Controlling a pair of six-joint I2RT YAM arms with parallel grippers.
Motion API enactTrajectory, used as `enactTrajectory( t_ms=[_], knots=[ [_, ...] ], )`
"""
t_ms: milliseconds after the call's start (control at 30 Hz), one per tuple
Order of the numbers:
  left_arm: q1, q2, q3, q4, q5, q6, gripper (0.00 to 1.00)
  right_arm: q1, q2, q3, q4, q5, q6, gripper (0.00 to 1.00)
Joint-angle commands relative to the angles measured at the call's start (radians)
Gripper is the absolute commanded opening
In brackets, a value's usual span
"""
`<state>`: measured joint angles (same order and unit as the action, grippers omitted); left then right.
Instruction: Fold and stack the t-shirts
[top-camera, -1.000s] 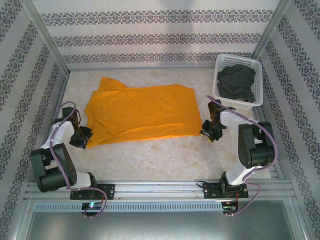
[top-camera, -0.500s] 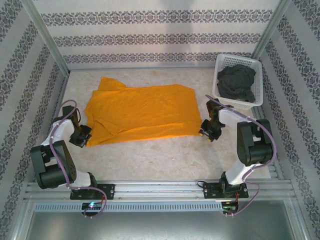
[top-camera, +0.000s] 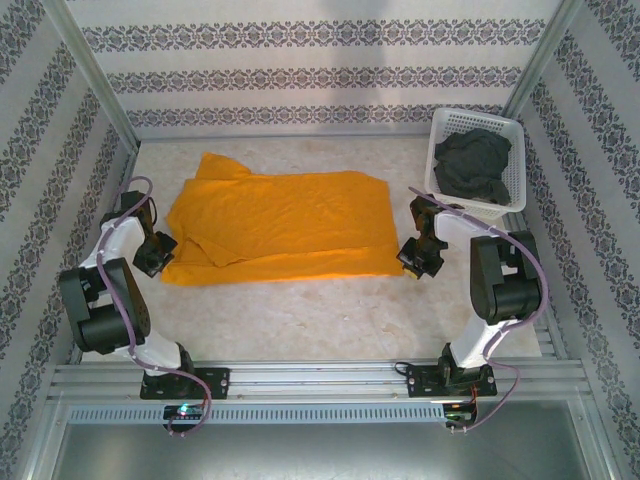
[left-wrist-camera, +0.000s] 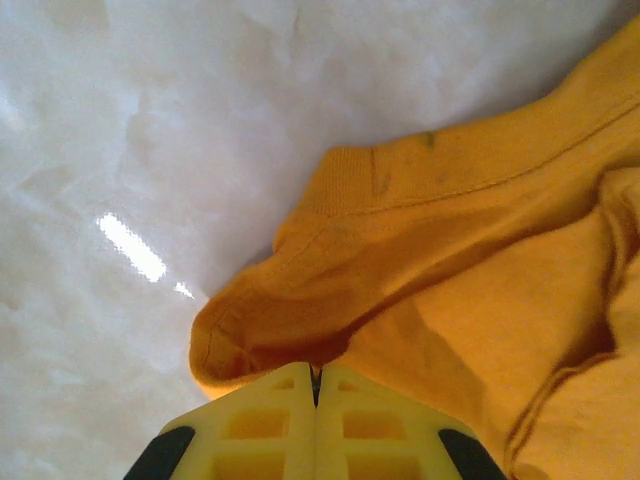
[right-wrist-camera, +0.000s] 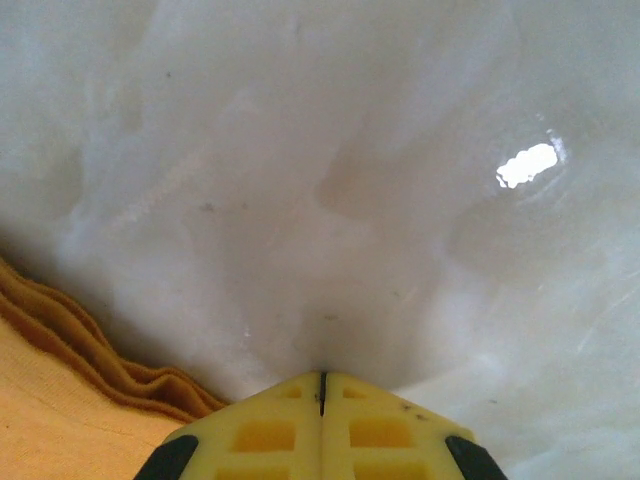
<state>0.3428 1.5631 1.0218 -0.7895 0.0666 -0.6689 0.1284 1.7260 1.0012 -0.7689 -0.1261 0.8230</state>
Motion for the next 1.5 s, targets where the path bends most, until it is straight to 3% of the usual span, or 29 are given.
enactTrajectory(
  t_ms=[0,33,167,233,267,333,433,567,700,800,967,1033,1133,1467],
  knots=[
    [0.012,0.033,0.019,-0.058,-0.060,0.064,0.17,0.018,0.032,0.030,0.137,-0.023,-0.002,0.00],
    [0.013,0.035,0.023,-0.059,-0.076,0.069,0.26,0.017,0.029,0.028,0.134,-0.022,-0.002,0.00],
    [-0.006,-0.034,0.050,-0.097,-0.171,0.079,0.42,0.017,-0.010,0.007,0.116,-0.017,-0.003,0.00],
    [-0.043,-0.117,0.044,-0.127,-0.218,0.081,0.52,0.020,-0.047,-0.011,0.109,-0.015,-0.006,0.18],
    [-0.054,-0.157,0.035,-0.142,-0.221,0.070,0.52,0.024,-0.060,-0.017,0.105,-0.014,-0.011,0.25],
    [-0.068,-0.229,-0.014,-0.154,-0.185,0.028,0.47,0.042,-0.082,-0.022,0.092,-0.007,-0.021,0.31],
    [-0.068,-0.283,-0.117,-0.130,-0.100,-0.053,0.38,0.076,-0.077,-0.024,0.094,-0.024,-0.013,0.33],
    [-0.067,-0.237,-0.172,-0.076,-0.024,-0.092,0.30,0.106,-0.025,-0.007,0.092,-0.019,-0.001,0.35],
    [-0.067,-0.132,-0.122,-0.070,-0.048,-0.074,0.30,0.108,0.038,0.036,0.065,-0.010,-0.022,0.35],
    [-0.065,-0.058,-0.086,-0.071,-0.068,-0.052,0.30,0.103,0.077,0.068,0.047,-0.005,-0.037,0.26],
    [-0.062,0.014,-0.094,-0.008,-0.102,-0.035,0.29,0.097,0.098,0.097,0.031,-0.001,-0.042,0.00],
    [-0.064,0.042,-0.092,-0.002,-0.084,-0.037,0.24,0.088,0.092,0.098,0.015,0.010,-0.047,0.00],
    [-0.068,0.036,-0.118,0.013,-0.060,-0.062,0.00,0.066,0.059,0.074,0.002,0.020,-0.053,0.00],
    [-0.188,-0.139,-0.303,0.011,0.028,-0.221,0.00,-0.053,-0.098,-0.046,-0.078,0.076,-0.137,0.00]
  ],
)
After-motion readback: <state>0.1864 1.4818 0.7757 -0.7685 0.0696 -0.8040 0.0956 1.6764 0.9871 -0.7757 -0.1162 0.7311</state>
